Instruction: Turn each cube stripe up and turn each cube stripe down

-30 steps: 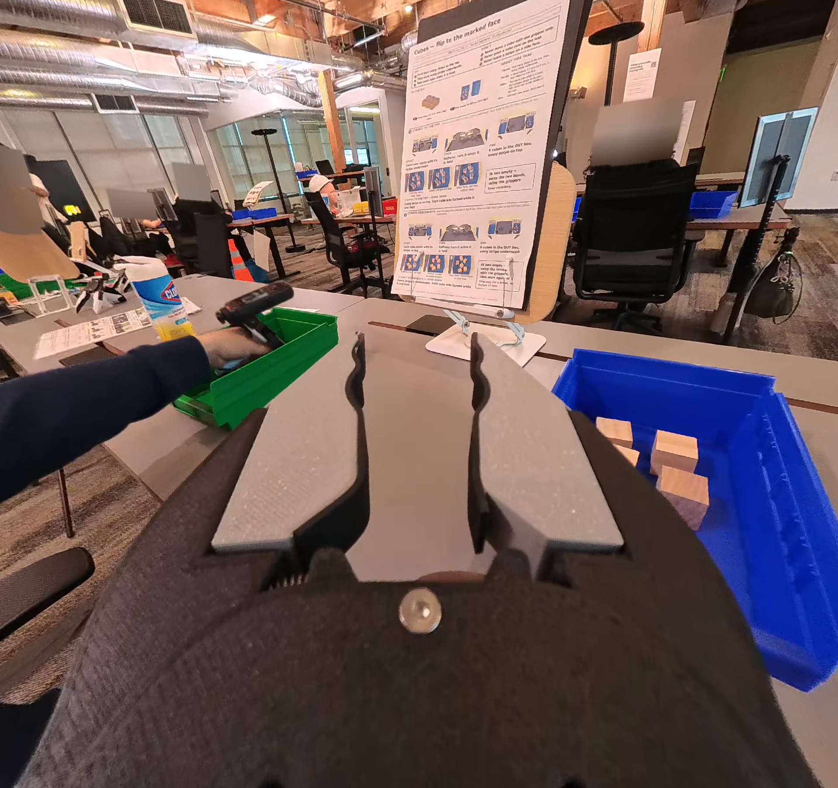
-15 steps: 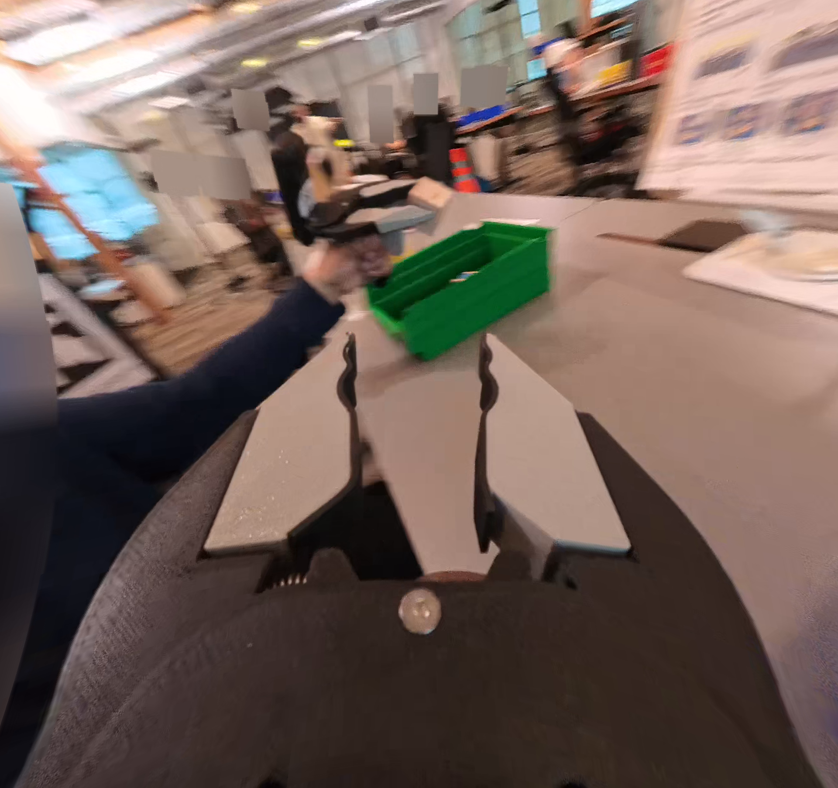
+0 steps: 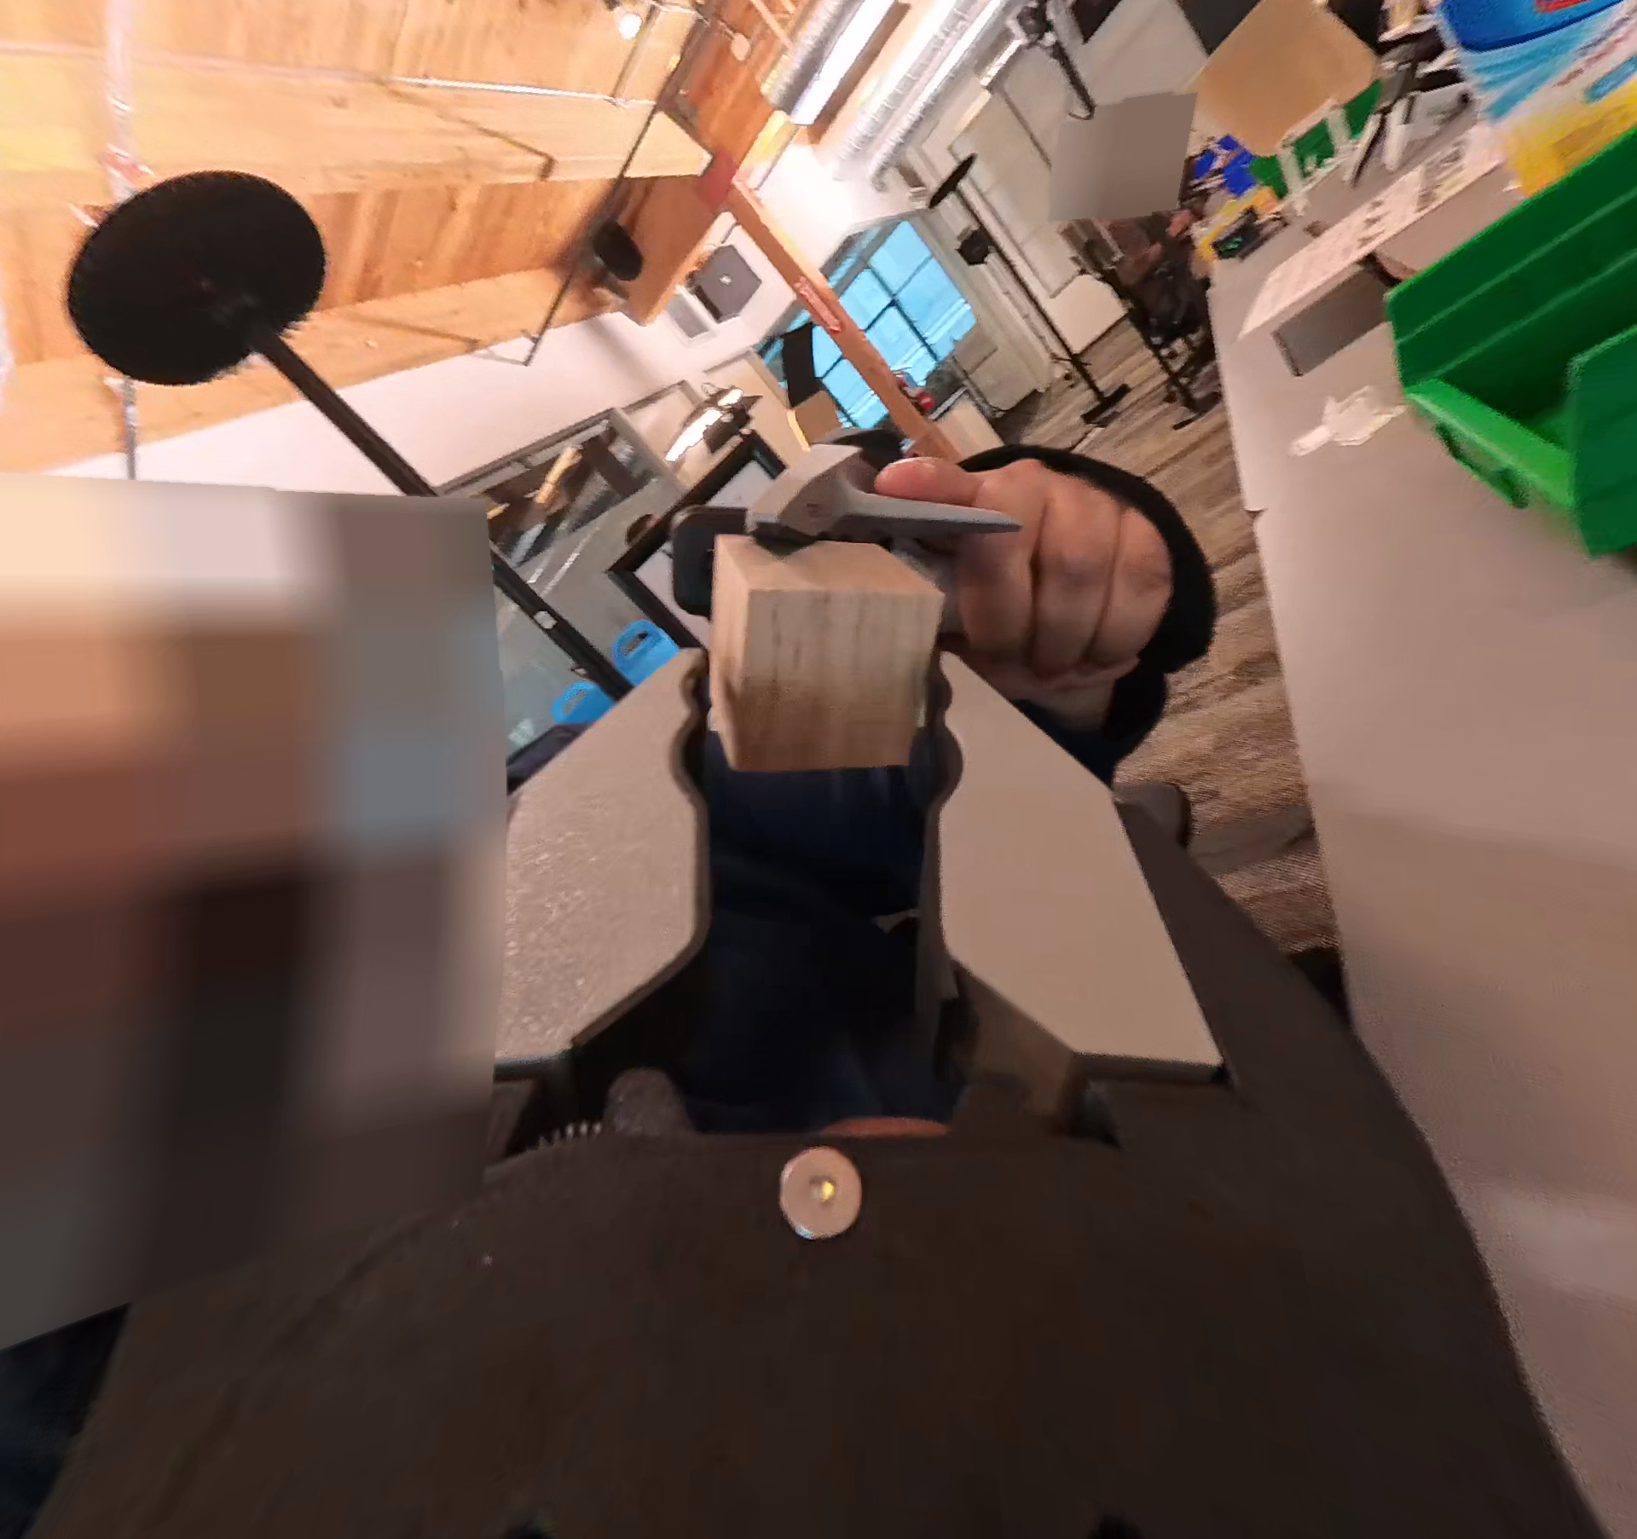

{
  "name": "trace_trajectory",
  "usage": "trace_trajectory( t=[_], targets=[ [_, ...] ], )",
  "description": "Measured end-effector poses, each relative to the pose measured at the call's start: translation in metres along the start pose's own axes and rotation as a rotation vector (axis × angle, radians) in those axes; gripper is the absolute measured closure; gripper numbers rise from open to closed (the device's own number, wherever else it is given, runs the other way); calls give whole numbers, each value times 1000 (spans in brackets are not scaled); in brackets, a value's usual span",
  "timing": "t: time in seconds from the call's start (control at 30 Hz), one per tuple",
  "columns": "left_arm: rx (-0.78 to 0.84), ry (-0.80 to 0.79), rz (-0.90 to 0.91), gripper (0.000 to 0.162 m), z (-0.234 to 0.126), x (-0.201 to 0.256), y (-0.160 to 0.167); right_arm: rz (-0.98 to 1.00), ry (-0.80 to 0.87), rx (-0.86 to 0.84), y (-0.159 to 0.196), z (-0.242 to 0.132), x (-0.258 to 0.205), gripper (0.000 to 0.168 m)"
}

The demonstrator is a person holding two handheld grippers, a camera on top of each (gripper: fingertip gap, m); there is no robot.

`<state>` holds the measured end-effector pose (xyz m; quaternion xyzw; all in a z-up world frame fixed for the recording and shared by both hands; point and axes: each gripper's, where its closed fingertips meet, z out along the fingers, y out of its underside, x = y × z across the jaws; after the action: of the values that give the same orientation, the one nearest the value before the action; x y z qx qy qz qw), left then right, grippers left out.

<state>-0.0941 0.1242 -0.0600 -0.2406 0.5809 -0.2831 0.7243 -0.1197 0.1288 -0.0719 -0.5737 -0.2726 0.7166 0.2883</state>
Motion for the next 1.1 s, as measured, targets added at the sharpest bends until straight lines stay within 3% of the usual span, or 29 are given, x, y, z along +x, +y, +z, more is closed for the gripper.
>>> trace_trajectory(
  t=[0.03, 0.33, 0.57, 0.63, 0.7, 0.77, 0.83, 0.87, 0.97, 1.1],
  targets=[
    [1, -6, -6, 117, 0, 0, 2, -2, 6, 5, 0, -1, 3, 124],
    [15, -10, -66, 117, -2, -3, 13, 173, -158, 62, -1, 1, 13, 126],
    [-66, -63, -208, 121, -5, -20, 32, 34, 102, 116, -20, -23, 34, 127],
    [-52, -155, -225, 126, -17, -43, 30, -64, 268, 182, -41, -58, 37, 127],
    [-110, -237, -263, 133, -32, -68, 37, -198, 580, 261, -68, -122, 47, 127],
    [-216, -298, -319, 141, -47, -87, 54, -336, 1037, 306, -92, -217, 60, 127],
    [-316, -381, -371, 145, -63, -102, 74, -322, 1516, 279, -99, -326, 73, 127],
    [-344, -413, -399, 145, -68, -107, 82, -263, 1670, 223, -95, -367, 78, 127],
    [-366, -436, -503, 146, -72, -112, 97, -79, 1889, 37, -76, -441, 98, 126],
    [-368, -446, -520, 146, -74, -115, 99, 113, 1963, -167, -45, -481, 131, 126]
  ],
)
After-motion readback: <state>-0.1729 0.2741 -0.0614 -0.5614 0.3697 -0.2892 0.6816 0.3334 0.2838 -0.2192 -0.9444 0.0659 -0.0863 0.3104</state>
